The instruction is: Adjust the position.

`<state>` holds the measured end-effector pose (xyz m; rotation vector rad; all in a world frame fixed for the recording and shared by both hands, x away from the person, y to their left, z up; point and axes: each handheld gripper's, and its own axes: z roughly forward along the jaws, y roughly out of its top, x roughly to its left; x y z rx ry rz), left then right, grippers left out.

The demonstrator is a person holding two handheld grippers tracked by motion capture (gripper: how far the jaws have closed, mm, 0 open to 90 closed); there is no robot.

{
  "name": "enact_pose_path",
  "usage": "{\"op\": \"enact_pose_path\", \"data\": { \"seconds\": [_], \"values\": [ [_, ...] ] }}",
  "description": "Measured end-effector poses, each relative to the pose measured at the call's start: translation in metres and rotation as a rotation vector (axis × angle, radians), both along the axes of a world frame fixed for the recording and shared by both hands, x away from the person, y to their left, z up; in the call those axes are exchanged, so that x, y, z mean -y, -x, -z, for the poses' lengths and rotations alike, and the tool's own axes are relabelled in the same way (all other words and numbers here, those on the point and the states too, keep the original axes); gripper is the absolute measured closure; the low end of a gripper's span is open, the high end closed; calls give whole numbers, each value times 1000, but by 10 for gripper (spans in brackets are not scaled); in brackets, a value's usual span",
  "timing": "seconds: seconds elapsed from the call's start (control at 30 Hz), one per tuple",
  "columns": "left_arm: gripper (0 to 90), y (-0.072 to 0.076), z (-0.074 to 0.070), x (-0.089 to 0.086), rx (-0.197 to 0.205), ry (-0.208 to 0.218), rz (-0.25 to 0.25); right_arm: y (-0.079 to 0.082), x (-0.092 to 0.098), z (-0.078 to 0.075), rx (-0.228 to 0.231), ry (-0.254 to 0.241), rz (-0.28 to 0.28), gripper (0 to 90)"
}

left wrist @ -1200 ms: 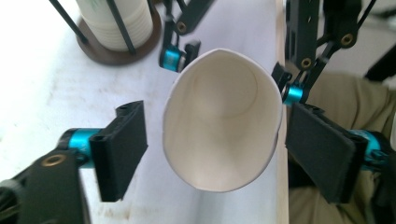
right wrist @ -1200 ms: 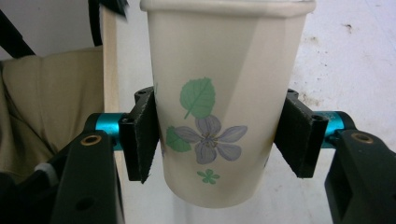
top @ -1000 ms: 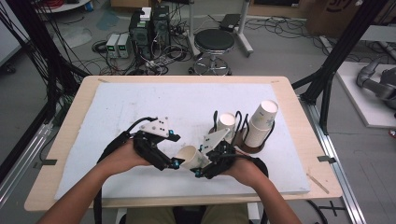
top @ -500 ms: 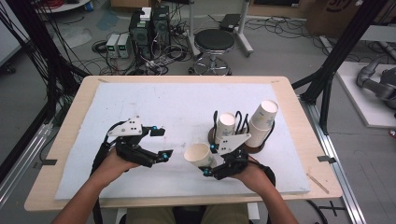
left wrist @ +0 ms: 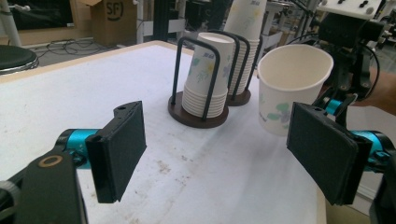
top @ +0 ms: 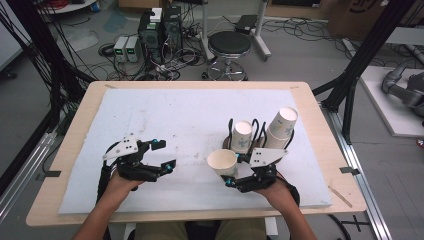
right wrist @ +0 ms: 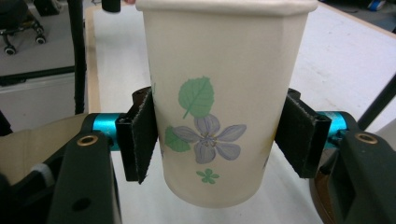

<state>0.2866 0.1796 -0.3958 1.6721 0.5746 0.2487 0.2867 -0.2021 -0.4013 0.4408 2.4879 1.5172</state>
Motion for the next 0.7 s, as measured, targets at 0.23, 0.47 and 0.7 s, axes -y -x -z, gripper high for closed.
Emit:
{"op": "enact_pose_path", "data": {
  "seconds": [0.23, 0.47, 0.7],
  "values": [
    [198, 2, 18, -11, 5, 60, -24, 1, 8, 1, 11, -81, 26, 353],
    [204, 3, 26, -20, 48, 55, -56, 0, 15, 0, 8, -145, 52, 351],
    [204, 5, 31, -21, 52, 35, -91, 1, 15, 0, 16, -151, 67, 349]
  ]
}}
